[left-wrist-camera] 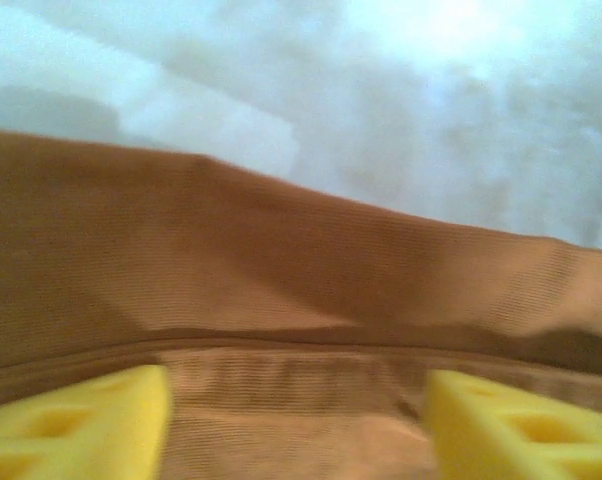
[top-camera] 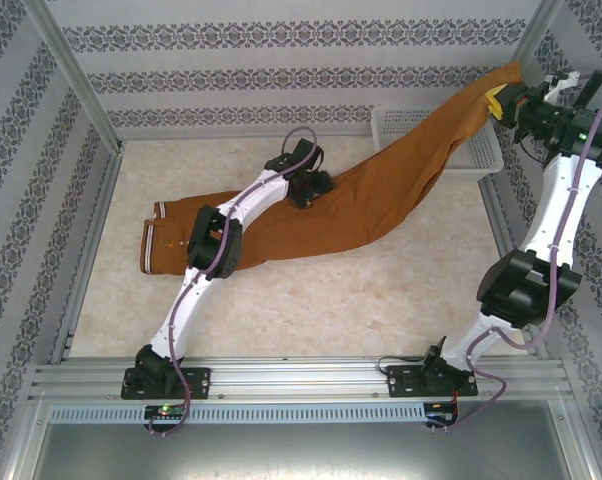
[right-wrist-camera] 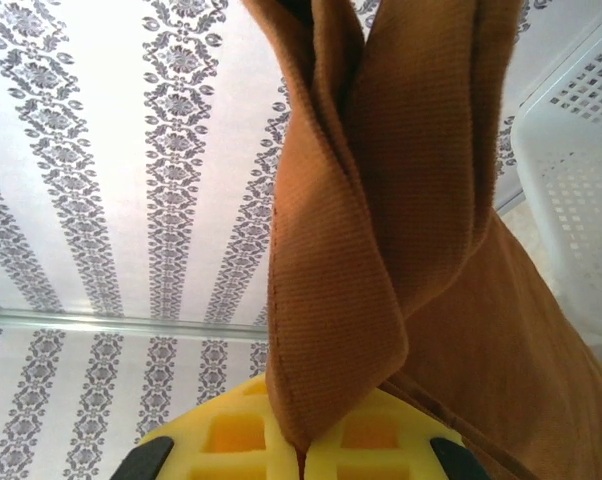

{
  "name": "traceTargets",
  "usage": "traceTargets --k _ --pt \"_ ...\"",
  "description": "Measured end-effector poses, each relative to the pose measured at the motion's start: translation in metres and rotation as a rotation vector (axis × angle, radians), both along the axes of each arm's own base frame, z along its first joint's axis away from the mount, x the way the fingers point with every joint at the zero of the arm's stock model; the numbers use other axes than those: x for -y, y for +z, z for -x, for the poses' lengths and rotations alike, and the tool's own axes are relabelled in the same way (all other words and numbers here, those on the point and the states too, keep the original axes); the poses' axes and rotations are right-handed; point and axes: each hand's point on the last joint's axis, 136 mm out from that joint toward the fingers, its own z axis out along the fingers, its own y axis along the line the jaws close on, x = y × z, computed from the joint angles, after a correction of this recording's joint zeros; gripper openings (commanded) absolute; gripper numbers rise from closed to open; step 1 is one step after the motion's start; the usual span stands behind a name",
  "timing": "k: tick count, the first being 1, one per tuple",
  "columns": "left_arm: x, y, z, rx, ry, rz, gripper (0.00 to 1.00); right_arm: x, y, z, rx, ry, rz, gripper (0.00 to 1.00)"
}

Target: Roll up the long pants

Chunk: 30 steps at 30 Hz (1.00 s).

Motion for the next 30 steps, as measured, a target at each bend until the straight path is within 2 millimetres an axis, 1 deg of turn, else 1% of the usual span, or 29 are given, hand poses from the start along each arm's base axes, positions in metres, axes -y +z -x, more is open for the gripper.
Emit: traceTargets --k 2,3,5,6,8,9,10,11,12,13,14,15,16,17,18,19,20,21,23,26,28,30 --pt "0.003 0.022 -0.007 0.048 -0.028 0.021 1.00 -0.011 0.002 0.001 0.006 0.019 0.004 0.00" --pt "0.001 0.038 -0.012 0.079 -0.038 0.031 1.00 -0.021 0.002 0.001 0.006 0.038 0.005 0.00" --pt "-0.012 0.071 -0.019 0.132 -0.039 0.036 1.00 -0.050 0.001 -0.002 0.006 0.092 0.010 0.00" --pt "-0.026 0.092 -0.021 0.159 -0.030 0.029 1.00 -0.070 0.000 -0.003 0.002 0.129 0.012 0.00" --pt "-0.063 0.134 -0.026 0.220 0.009 0.002 1.00 -0.113 -0.004 -0.006 -0.001 0.209 0.020 0.00" --pt "-0.088 0.160 -0.027 0.261 0.043 -0.020 0.99 -0.141 -0.007 -0.005 -0.003 0.261 0.024 0.00" --pt "-0.118 0.186 -0.026 0.303 0.083 -0.047 0.94 -0.167 -0.009 -0.004 -0.005 0.308 0.024 0.00" --pt "-0.145 0.207 -0.024 0.338 0.125 -0.074 0.87 -0.192 -0.010 -0.002 -0.005 0.352 0.023 0.00" --pt "-0.174 0.230 -0.018 0.373 0.174 -0.100 0.74 -0.218 -0.011 -0.001 0.000 0.397 0.024 0.00" --pt "-0.207 0.252 -0.010 0.409 0.230 -0.141 0.50 -0.243 -0.012 0.002 0.006 0.440 0.023 0.00" --pt "-0.239 0.269 0.000 0.435 0.291 -0.182 0.28 -0.269 -0.014 0.004 0.010 0.483 0.021 0.00" --pt "-0.264 0.281 0.010 0.451 0.343 -0.217 0.10 -0.288 -0.016 0.006 0.007 0.517 0.015 0.00" --pt "-0.289 0.291 0.022 0.462 0.398 -0.256 0.00 -0.312 -0.019 0.006 0.011 0.557 0.010 0.00" --pt "-0.313 0.299 0.035 0.466 0.453 -0.293 0.00 -0.335 -0.023 0.006 0.010 0.592 0.003 0.00" --pt "-0.332 0.303 0.046 0.464 0.500 -0.325 0.00 -0.354 -0.027 0.005 0.008 0.621 -0.002 0.00" --pt "-0.351 0.304 0.059 0.456 0.544 -0.355 0.00 -0.378 -0.033 0.003 0.003 0.654 -0.010 0.00" --pt "-0.368 0.301 0.071 0.441 0.582 -0.386 0.00 -0.400 -0.040 0.001 -0.007 0.686 -0.020 0.00" --pt "-0.381 0.297 0.081 0.423 0.612 -0.406 0.00 -0.418 -0.046 -0.001 -0.016 0.711 -0.027 0.00" --pt "-0.406 0.281 0.101 0.371 0.663 -0.441 0.00 -0.460 -0.063 -0.008 -0.030 0.760 -0.052 0.00" --pt "-0.429 0.257 0.121 0.300 0.711 -0.474 0.00 -0.513 -0.089 -0.015 -0.062 0.813 -0.098 0.00" --pt "-0.434 0.245 0.128 0.269 0.718 -0.483 0.00 -0.541 -0.104 -0.018 -0.079 0.839 -0.134 0.00" --pt "-0.434 0.239 0.132 0.252 0.716 -0.486 0.00 -0.568 -0.119 -0.018 -0.101 0.859 -0.176 0.00"
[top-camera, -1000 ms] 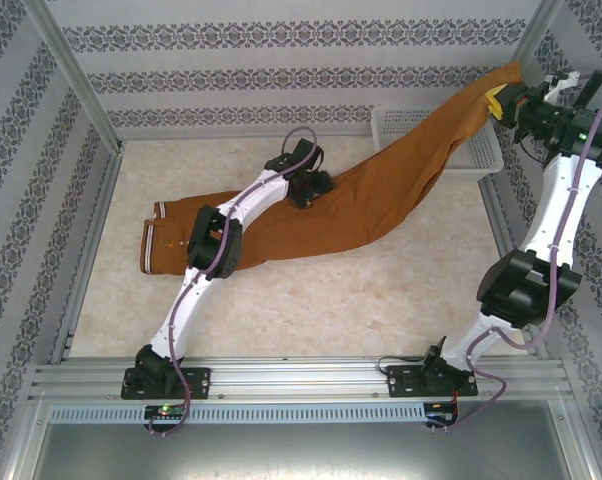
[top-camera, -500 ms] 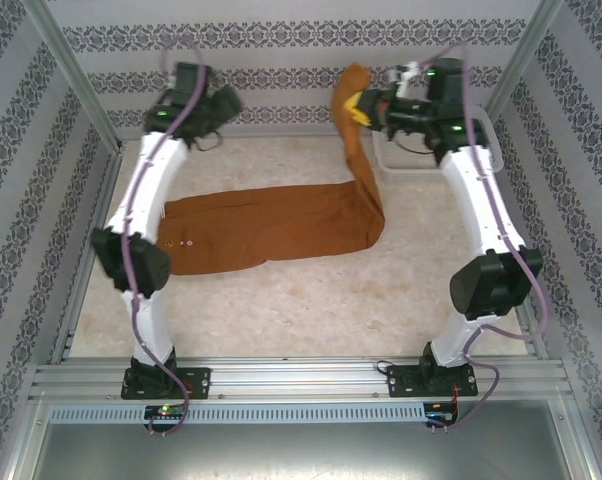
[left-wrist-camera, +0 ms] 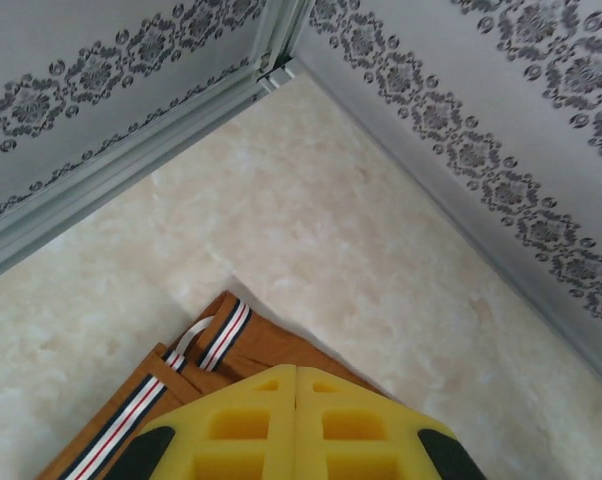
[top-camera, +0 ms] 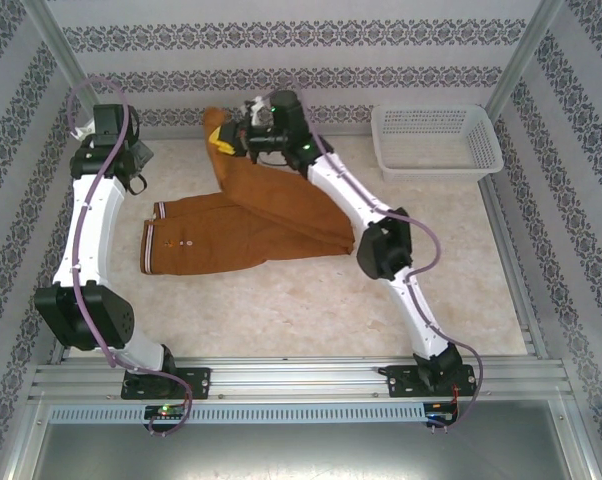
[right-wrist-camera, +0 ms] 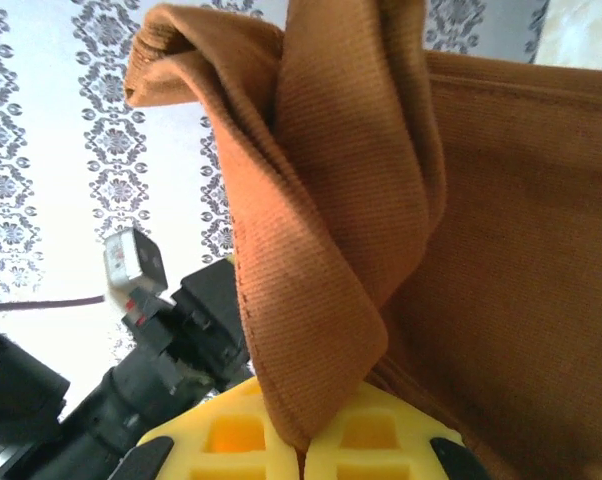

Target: Roll up the long pants

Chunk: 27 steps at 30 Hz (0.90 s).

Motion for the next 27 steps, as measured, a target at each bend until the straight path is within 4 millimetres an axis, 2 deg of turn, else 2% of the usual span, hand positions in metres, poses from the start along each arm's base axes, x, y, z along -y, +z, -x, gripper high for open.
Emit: traceTargets --k 2,7,9,12,14,15,16,17,18,19,20,21,23,25,26,27 --pt "0.000 -0.003 0.002 -0.007 0.000 0.003 0.00 -0.022 -0.017 0.003 -0.045 0.012 -0.024 0.00" --pt "0.000 -0.010 0.005 -0.020 0.002 0.012 0.00 -0.059 -0.048 0.017 -0.146 0.032 -0.050 0.00" --pt "0.000 -0.013 0.006 -0.028 0.000 0.017 0.00 -0.068 -0.051 0.025 -0.167 0.039 -0.051 0.00" --pt "0.002 -0.016 0.006 -0.031 -0.003 0.029 0.00 -0.081 -0.044 0.039 -0.158 0.058 -0.074 0.00" --pt "0.003 -0.017 0.006 -0.030 -0.005 0.037 0.06 -0.089 -0.041 0.049 -0.154 0.070 -0.084 0.00" --pt "0.004 -0.018 0.006 -0.031 -0.005 0.042 0.16 -0.092 -0.041 0.053 -0.157 0.075 -0.085 0.06" --pt "0.005 -0.019 0.006 -0.031 -0.007 0.048 0.38 -0.096 -0.041 0.057 -0.160 0.079 -0.084 0.24" --pt "0.006 -0.020 0.005 -0.031 -0.011 0.054 0.73 -0.099 -0.042 0.059 -0.166 0.081 -0.084 0.45" --pt "0.007 -0.022 0.005 -0.030 -0.012 0.059 0.96 -0.100 -0.043 0.060 -0.163 0.081 -0.087 0.60" --pt "0.008 -0.023 0.004 -0.029 -0.017 0.064 1.00 -0.103 -0.045 0.062 -0.161 0.083 -0.089 0.79" --pt "0.009 -0.025 0.004 -0.031 -0.021 0.069 1.00 -0.105 -0.049 0.063 -0.163 0.084 -0.088 0.89" --pt "0.010 -0.027 0.004 -0.031 -0.026 0.075 1.00 -0.106 -0.053 0.063 -0.167 0.085 -0.083 0.92" --pt "0.012 -0.030 0.004 -0.030 -0.032 0.087 1.00 -0.108 -0.068 0.062 -0.175 0.086 -0.066 0.92" --pt "0.014 -0.031 0.004 -0.029 -0.040 0.096 1.00 -0.107 -0.085 0.058 -0.185 0.082 -0.037 0.83" --pt "0.015 -0.031 0.003 -0.028 -0.044 0.102 0.91 -0.106 -0.093 0.056 -0.188 0.081 -0.019 0.68" --pt "0.016 -0.031 0.003 -0.022 -0.043 0.110 0.65 -0.103 -0.101 0.053 -0.193 0.080 0.002 0.35"
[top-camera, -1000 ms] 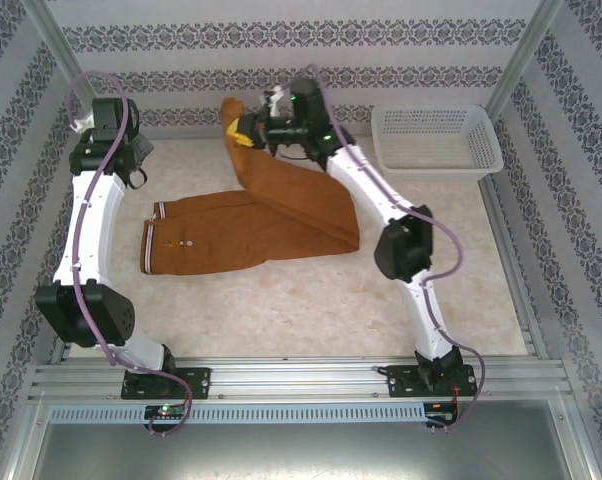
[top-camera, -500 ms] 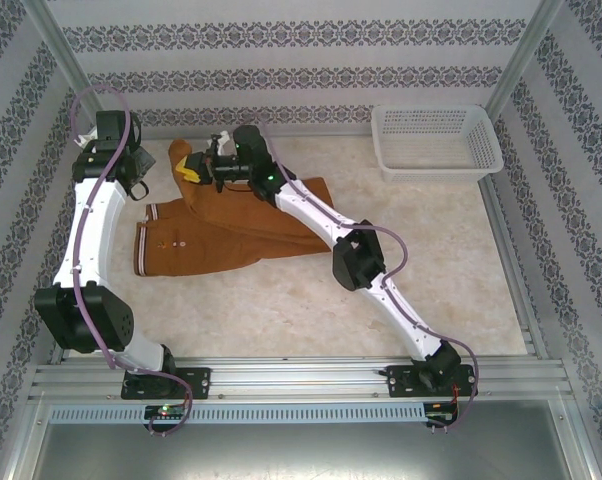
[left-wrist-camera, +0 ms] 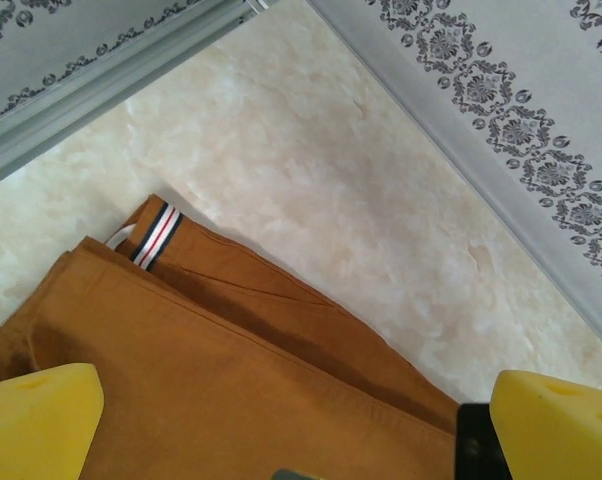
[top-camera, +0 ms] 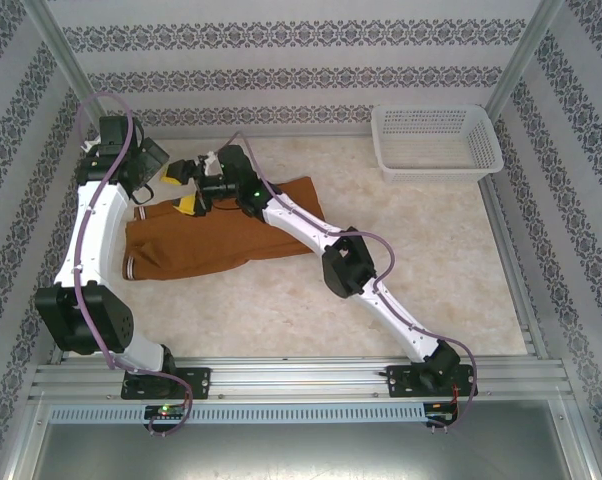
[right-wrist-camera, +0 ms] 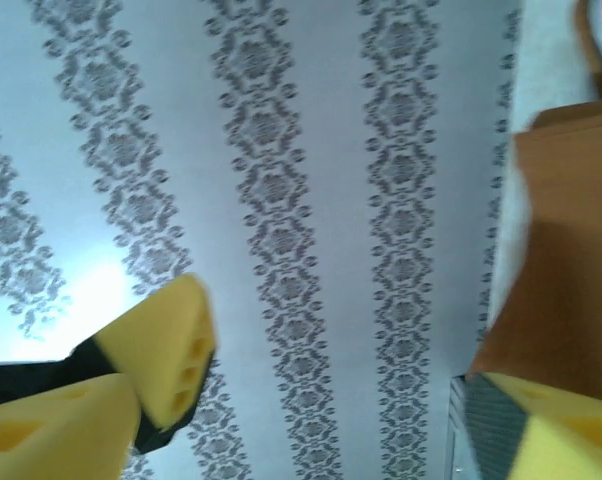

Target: Roll up the long pants

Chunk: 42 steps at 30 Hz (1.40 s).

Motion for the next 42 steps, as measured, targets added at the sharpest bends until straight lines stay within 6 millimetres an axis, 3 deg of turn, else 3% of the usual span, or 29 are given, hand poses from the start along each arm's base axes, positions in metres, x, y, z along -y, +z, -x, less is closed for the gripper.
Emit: traceTargets --k 1,2,3,6,9,14,17,20,22,29,32,37,42 --pt "0.002 0.001 -0.001 0.008 -0.004 0.009 0.36 0.005 -0.009 -0.004 0.008 0.002 0.020 0.04" --pt "0.003 0.001 -0.001 0.016 -0.008 0.018 0.07 0.012 -0.017 -0.009 0.017 0.002 0.046 0.00" --pt "0.005 0.000 -0.001 0.020 -0.010 0.025 0.00 0.019 -0.025 -0.013 0.022 -0.001 0.076 0.00" --pt "0.015 -0.009 0.000 0.014 -0.021 0.053 0.00 0.060 -0.046 -0.033 0.068 -0.018 0.216 0.00" --pt "0.041 -0.038 -0.001 -0.028 -0.054 0.092 0.00 0.122 -0.049 -0.063 0.156 -0.071 0.374 0.00" --pt "0.110 -0.125 -0.009 -0.206 -0.135 0.137 0.00 0.242 -0.038 -0.102 0.273 -0.169 0.592 0.00" --pt "0.139 -0.179 -0.012 -0.329 -0.159 0.141 0.00 0.282 -0.060 -0.103 0.265 -0.165 0.693 0.00" --pt "0.154 -0.218 -0.025 -0.412 -0.162 0.136 0.00 0.284 -0.098 -0.084 0.231 -0.083 0.770 0.00" --pt "0.161 -0.231 -0.040 -0.429 -0.168 0.132 0.00 0.277 -0.122 -0.066 0.208 -0.014 0.808 0.00" --pt "0.190 -0.236 -0.095 -0.414 -0.210 0.131 0.00 0.266 -0.176 -0.012 0.198 0.177 0.932 0.00" --pt "0.204 -0.242 -0.108 -0.428 -0.247 0.145 0.00 0.272 -0.187 0.005 0.211 0.218 0.968 0.00" --pt "0.232 -0.241 -0.121 -0.421 -0.328 0.171 0.00 0.283 -0.186 0.036 0.246 0.240 1.009 0.00" --pt "0.264 -0.240 -0.126 -0.412 -0.425 0.221 0.00 0.272 -0.188 0.062 0.277 0.261 1.005 0.00"
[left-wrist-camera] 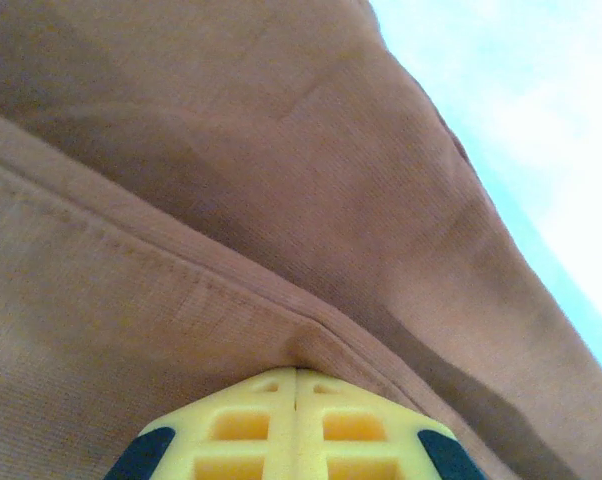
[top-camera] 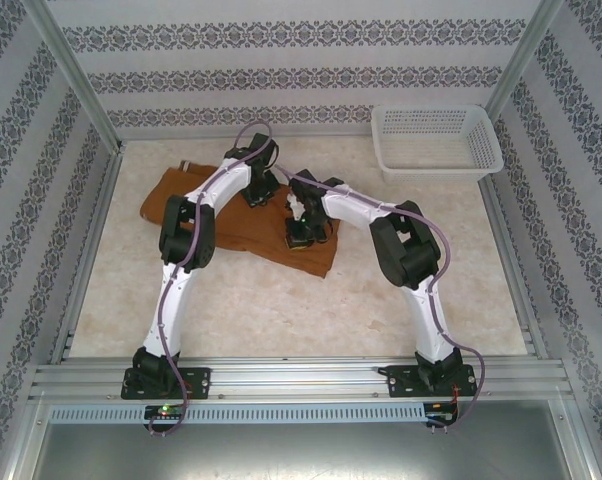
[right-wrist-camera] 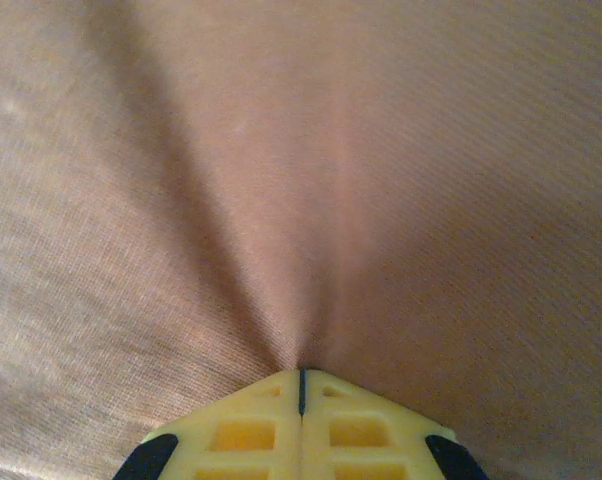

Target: Roll up the long pants

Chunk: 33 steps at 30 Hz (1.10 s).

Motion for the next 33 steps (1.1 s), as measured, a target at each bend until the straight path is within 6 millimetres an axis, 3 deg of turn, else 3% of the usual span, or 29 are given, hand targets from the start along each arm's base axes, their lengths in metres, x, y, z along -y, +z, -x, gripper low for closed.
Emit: traceTargets --k 9,13,14,15,16,18,19,20,21,22,23,24,25,26,28,30,33 --pt "0.050 0.002 -0.012 0.023 -0.138 0.122 0.00 -0.058 0.013 0.031 0.037 0.080 -0.053 0.00" --pt "0.063 0.004 -0.016 0.045 -0.178 0.160 0.00 -0.075 0.024 0.047 0.021 0.117 -0.076 0.00" --pt "0.066 0.007 -0.018 0.059 -0.190 0.171 0.00 -0.079 0.027 0.052 0.012 0.131 -0.084 0.10" --pt "0.069 0.009 -0.020 0.073 -0.205 0.181 0.04 -0.083 0.030 0.057 0.003 0.144 -0.096 0.29" --pt "0.071 0.012 -0.022 0.084 -0.219 0.188 0.23 -0.085 0.032 0.060 -0.003 0.155 -0.100 0.42" --pt "0.075 0.019 -0.024 0.106 -0.255 0.200 0.70 -0.085 0.038 0.062 -0.004 0.180 -0.099 0.63" --pt "0.075 0.024 -0.025 0.118 -0.268 0.199 0.88 -0.083 0.042 0.062 0.000 0.192 -0.095 0.66" --pt "0.074 0.029 -0.025 0.130 -0.279 0.192 1.00 -0.079 0.047 0.060 0.013 0.206 -0.087 0.69" --pt "0.072 0.034 -0.024 0.136 -0.285 0.181 1.00 -0.073 0.053 0.057 0.029 0.213 -0.077 0.68" --pt "0.065 0.039 -0.020 0.139 -0.286 0.160 1.00 -0.065 0.063 0.053 0.056 0.217 -0.069 0.51" --pt "0.059 0.046 -0.015 0.139 -0.283 0.142 0.97 -0.058 0.072 0.046 0.086 0.218 -0.065 0.14" --pt "0.049 0.055 -0.009 0.140 -0.276 0.113 0.75 -0.047 0.086 0.036 0.125 0.207 -0.068 0.00" --pt "0.041 0.064 -0.003 0.147 -0.265 0.089 0.31 -0.035 0.102 0.024 0.167 0.188 -0.078 0.00" --pt "0.032 0.075 0.002 0.159 -0.252 0.060 0.02 -0.023 0.116 0.011 0.204 0.161 -0.087 0.00" --pt "0.013 0.097 0.013 0.188 -0.217 0.006 0.00 0.009 0.140 -0.018 0.275 0.086 -0.104 0.00" --pt "-0.002 0.112 0.025 0.211 -0.175 -0.021 0.00 0.039 0.149 -0.045 0.316 0.023 -0.101 0.00" --pt "-0.012 0.107 0.035 0.204 -0.118 -0.037 0.00 0.076 0.128 -0.078 0.305 -0.056 -0.062 0.00"
